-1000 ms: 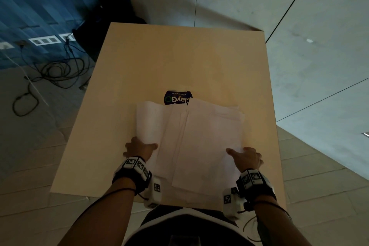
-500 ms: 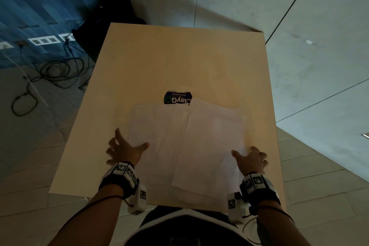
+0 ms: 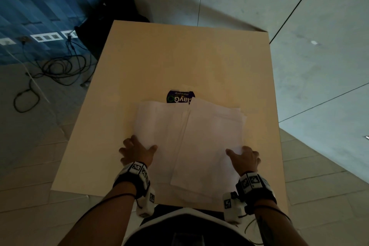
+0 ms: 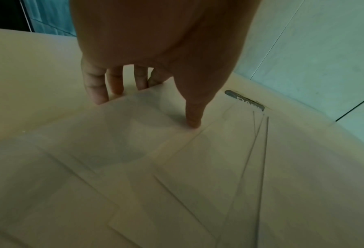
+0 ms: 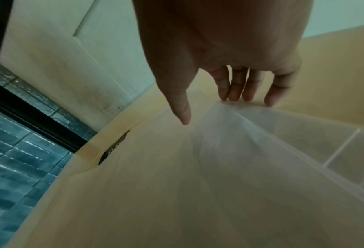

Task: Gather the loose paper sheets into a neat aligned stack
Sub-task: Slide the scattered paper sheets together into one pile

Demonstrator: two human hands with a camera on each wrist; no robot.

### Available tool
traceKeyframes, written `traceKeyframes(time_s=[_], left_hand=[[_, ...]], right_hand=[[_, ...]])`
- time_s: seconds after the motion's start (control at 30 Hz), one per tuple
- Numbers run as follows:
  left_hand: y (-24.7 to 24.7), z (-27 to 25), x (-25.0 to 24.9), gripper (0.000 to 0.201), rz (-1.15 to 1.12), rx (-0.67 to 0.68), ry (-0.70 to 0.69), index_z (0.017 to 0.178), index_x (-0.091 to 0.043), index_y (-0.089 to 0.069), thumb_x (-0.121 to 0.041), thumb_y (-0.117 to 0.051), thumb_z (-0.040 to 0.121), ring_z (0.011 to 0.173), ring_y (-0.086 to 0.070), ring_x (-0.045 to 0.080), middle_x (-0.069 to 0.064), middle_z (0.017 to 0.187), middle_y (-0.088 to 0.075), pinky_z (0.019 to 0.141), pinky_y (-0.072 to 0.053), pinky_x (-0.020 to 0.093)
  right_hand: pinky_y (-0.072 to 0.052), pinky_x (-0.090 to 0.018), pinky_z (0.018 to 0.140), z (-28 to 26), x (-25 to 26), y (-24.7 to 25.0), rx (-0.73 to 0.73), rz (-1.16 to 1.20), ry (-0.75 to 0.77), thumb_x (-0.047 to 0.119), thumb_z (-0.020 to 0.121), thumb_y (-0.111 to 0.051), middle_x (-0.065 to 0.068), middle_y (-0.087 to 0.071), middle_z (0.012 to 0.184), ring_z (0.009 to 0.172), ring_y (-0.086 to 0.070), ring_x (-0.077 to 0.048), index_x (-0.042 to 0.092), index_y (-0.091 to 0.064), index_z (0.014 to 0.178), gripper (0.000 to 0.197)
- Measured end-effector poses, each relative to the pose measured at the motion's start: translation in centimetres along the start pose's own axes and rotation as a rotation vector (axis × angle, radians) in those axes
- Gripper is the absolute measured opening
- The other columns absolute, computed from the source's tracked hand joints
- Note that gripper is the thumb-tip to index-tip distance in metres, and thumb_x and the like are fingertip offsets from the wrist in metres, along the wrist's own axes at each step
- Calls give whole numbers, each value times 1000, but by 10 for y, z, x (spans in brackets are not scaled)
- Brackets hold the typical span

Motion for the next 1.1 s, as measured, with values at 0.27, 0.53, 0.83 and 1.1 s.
traceKeyframes(time_s=[0.27,0.53,0.83,1.1], left_hand=[[-2,2,2,102,10,6,-4,149,-17,-18,-65,-66,72,130,-27,41,9,150,-19,99,-39,54],[-1,1,1,99,13,7,0,149,-15,-18,-61,-65,75,129,-27,41,10,151,-18,99,-39,53],[-2,4,1,95,-12,-3,4,146,-15,-22,-57,-68,73,124,-31,40,10,146,-24,96,-38,52],[-4,5,2,95,-25,8,10,145,-15,-21,-58,-67,73,124,-31,39,10,146,-23,96,-38,51]], right_hand=[[-30,-53,110,-1,0,0,-35,70,-52,49,76,-75,-19,-29,148,138,-27,-41,3,-35,145,92],[-32,-47,109,7,1,1,12,82,-68,51,75,-75,-19,-41,142,135,-33,-38,7,-48,138,82],[-42,-46,107,5,7,-5,27,147,-72,74,56,-68,-17,-59,134,125,-52,-37,5,-59,129,101],[-34,-53,109,-7,16,-10,1,125,-77,50,73,-78,-19,-30,147,136,-32,-42,4,-34,146,97]])
Point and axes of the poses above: each hand's wrist, its own z-axis towards the middle knuckle, its own y-axis out of the back of the hand, x = y × z, the point moved 8 cm from there along z, towards the middle knuckle
